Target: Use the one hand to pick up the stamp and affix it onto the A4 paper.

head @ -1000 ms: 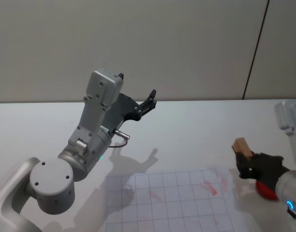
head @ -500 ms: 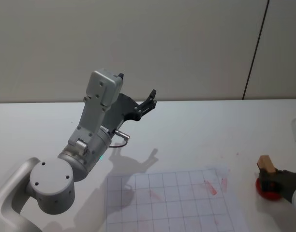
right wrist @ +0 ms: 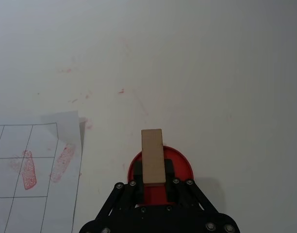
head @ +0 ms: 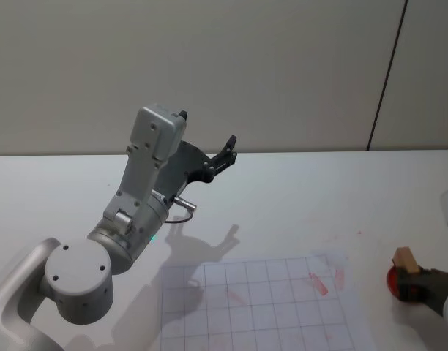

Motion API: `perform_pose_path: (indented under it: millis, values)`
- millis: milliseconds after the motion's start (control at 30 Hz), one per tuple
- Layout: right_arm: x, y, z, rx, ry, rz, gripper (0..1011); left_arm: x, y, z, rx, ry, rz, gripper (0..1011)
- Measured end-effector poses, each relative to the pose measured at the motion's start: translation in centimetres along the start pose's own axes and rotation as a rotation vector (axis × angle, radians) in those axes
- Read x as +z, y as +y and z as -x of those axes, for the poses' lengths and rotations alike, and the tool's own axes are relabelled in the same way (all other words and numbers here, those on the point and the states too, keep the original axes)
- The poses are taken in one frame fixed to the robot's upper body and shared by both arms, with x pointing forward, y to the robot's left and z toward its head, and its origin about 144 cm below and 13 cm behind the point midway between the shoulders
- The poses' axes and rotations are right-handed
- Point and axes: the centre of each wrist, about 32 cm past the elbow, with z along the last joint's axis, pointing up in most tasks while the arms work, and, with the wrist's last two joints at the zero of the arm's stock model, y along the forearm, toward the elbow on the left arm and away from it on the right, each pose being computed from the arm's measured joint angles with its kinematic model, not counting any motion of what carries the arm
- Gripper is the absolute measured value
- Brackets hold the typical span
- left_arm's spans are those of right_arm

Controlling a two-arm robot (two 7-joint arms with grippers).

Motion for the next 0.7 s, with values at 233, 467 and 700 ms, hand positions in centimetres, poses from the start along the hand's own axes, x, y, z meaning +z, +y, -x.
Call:
perform_pose_path:
  millis: [233,467,700]
  values:
    - [-0.4,-0.3,0.0,0.003,0.003,0.017,218,0.0,0.0,0.0,0.000,0.000,0.000,1002]
    - [-0.6,-0.9,0.1,0.003,0.008,0.021,276,0.0,0.0,0.0,0.000,0.000,0.000,1002]
    - [-0.8,-1.5,0.1,-0.005,0.007,0.011,503,0.0,0.0,0.0,0.000,0.000,0.000,1001]
